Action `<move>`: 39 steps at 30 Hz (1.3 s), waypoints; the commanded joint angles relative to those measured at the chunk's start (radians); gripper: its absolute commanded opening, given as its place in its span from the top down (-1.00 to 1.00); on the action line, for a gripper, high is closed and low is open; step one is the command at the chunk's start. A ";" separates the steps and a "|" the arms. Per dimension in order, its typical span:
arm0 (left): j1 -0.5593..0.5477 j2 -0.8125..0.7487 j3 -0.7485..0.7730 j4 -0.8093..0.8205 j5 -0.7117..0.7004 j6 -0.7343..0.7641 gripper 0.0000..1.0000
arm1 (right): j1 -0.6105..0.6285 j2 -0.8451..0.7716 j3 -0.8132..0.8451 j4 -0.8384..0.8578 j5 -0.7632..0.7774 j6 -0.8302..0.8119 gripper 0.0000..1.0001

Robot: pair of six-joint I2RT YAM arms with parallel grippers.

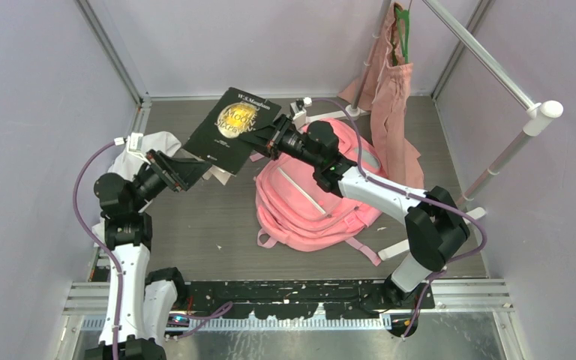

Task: Pack the student bag
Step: Pick up the book from the center of the board.

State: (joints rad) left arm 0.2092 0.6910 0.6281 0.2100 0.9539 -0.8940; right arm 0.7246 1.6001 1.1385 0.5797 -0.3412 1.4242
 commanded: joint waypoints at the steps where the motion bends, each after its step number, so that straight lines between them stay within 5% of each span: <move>1: -0.003 -0.007 -0.025 0.181 -0.036 -0.084 -0.68 | -0.010 -0.021 0.035 0.220 -0.031 0.029 0.98; 4: -0.003 -0.007 -0.012 0.161 -0.087 -0.070 -0.68 | -0.014 -0.019 0.035 0.221 -0.041 0.032 0.98; 11: -0.003 0.012 0.136 -0.270 -0.206 0.167 -0.73 | -0.030 -0.016 0.023 0.249 -0.055 0.053 0.99; 14: -0.003 0.011 0.146 -0.327 -0.228 0.211 -0.72 | -0.034 -0.013 0.023 0.263 -0.063 0.064 0.99; 27: -0.003 0.015 0.103 -0.291 -0.275 0.200 -0.75 | -0.036 -0.003 0.028 0.273 -0.073 0.066 0.99; 34: -0.004 0.088 -0.034 0.095 -0.204 0.010 -0.74 | -0.035 0.021 0.035 0.313 -0.084 0.101 0.98; 39: -0.004 0.109 -0.035 0.175 -0.168 -0.012 -0.74 | -0.036 0.023 0.040 0.303 -0.085 0.098 0.98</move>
State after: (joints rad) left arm 0.2085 0.8059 0.5797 0.1879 0.7483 -0.8604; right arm 0.6811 1.6600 1.1286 0.6647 -0.3874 1.4918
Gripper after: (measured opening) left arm 0.873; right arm 0.087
